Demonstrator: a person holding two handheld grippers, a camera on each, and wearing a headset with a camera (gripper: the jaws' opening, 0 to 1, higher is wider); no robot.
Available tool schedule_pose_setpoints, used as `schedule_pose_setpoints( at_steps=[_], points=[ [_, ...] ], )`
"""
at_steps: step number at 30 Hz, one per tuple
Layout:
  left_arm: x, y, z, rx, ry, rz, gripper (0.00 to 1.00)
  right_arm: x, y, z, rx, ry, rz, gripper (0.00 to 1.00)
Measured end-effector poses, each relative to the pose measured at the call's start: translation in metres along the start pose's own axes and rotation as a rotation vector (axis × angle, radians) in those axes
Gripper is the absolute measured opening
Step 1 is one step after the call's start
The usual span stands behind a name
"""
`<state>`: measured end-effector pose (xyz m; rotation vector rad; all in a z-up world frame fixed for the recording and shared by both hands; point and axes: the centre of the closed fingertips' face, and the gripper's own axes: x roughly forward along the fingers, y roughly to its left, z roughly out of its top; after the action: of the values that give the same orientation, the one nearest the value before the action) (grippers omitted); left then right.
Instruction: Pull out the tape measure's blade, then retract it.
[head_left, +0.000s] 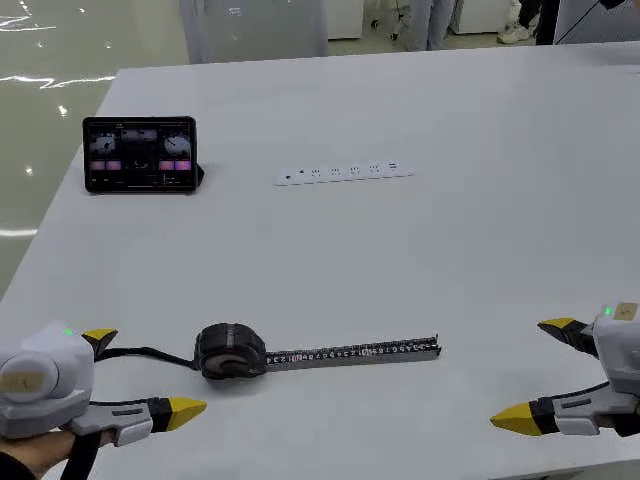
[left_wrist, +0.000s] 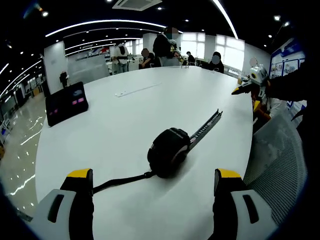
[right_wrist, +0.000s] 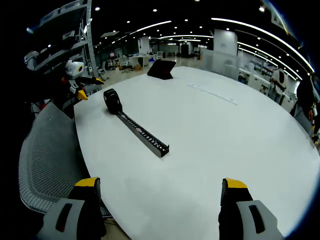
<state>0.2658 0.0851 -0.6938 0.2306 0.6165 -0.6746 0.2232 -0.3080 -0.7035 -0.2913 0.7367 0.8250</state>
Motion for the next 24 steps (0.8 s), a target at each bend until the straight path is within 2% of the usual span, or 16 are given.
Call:
schedule_pose_setpoints(
  at_steps=[7, 12, 14, 17, 19, 22, 24],
  points=[
    [0.005, -0.008, 0.01, 0.011, 0.002, -0.024, 0.99, -0.002, -0.006, 0.016, -0.061, 0.013, 0.013, 0.99],
    [0.008, -0.012, 0.017, 0.016, 0.001, -0.026, 0.99, 0.0, -0.007, 0.021, -0.103, 0.029, 0.026, 0.99],
    [0.009, -0.013, 0.02, 0.014, -0.002, -0.022, 0.99, 0.001, -0.007, 0.02, -0.117, 0.041, 0.034, 0.99],
    [0.014, -0.015, 0.024, -0.037, -0.011, -0.013, 0.99, 0.005, -0.008, 0.017, -0.15, 0.067, 0.049, 0.99],
    [0.017, -0.015, 0.027, -0.049, -0.02, 0.006, 0.99, 0.009, -0.007, 0.015, -0.164, 0.095, 0.062, 0.99],
    [0.023, -0.016, 0.027, -0.061, -0.017, 0.012, 0.99, 0.015, -0.003, 0.01, -0.202, 0.136, 0.101, 0.99],
    [0.028, -0.019, 0.026, -0.054, -0.008, 0.025, 0.99, 0.019, 0.0, 0.009, -0.256, 0.144, 0.132, 0.99]
  ],
)
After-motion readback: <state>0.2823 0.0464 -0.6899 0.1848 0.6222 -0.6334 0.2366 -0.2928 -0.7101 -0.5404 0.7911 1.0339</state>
